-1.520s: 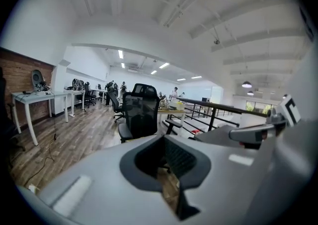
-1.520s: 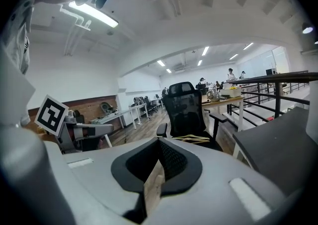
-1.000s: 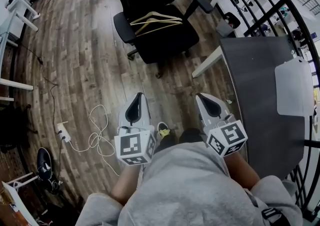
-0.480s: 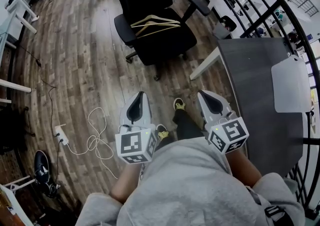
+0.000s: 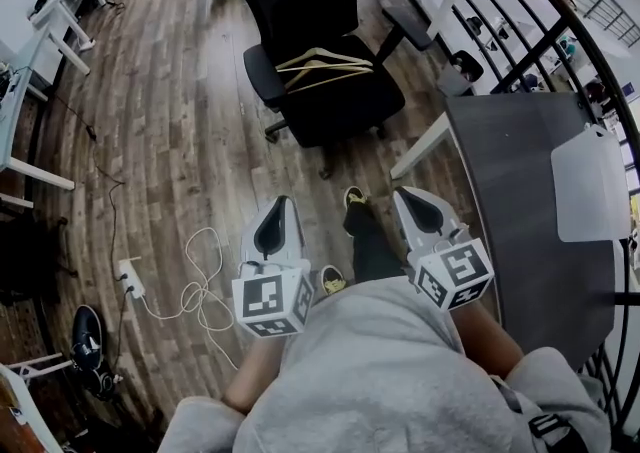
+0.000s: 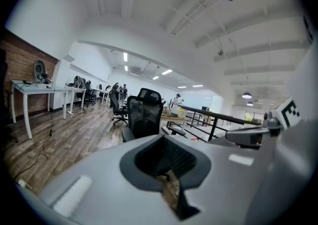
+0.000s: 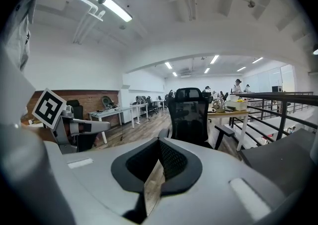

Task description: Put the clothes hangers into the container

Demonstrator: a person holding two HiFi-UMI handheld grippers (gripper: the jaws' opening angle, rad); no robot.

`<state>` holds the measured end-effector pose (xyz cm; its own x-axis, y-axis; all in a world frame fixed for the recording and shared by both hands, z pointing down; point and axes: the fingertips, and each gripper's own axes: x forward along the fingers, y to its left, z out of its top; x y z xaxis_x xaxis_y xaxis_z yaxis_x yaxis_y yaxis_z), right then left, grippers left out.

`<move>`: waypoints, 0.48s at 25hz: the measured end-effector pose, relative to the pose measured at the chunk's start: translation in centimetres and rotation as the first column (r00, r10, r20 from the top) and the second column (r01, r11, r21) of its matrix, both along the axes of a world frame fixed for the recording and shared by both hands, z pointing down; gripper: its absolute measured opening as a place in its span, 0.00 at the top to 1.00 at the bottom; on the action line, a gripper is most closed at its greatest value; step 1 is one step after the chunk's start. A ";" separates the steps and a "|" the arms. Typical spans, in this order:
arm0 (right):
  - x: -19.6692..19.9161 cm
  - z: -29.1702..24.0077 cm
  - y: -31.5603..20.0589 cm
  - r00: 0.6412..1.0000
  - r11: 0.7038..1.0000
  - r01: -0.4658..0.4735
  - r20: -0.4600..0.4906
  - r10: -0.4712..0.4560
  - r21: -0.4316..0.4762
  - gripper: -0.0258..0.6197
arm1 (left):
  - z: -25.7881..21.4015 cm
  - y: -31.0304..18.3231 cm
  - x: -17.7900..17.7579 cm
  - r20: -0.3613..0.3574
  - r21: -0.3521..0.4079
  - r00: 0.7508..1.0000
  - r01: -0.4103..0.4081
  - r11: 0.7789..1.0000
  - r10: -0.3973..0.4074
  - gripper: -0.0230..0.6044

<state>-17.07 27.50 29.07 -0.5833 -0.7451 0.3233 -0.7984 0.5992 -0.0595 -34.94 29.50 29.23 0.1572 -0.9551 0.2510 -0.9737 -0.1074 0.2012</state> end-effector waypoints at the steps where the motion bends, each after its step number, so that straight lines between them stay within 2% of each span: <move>1: 0.0 0.0 -0.3 1.000 1.000 -0.002 0.006 0.002 0.002 0.96 | 0.1 -0.2 0.0 0.003 -0.002 1.000 0.000 1.000 0.000 0.95; 12: 0.7 0.5 -4.1 0.999 0.999 -0.029 0.037 0.029 0.013 0.96 | 0.3 -4.1 0.4 0.030 0.000 0.999 -0.013 1.000 0.013 0.95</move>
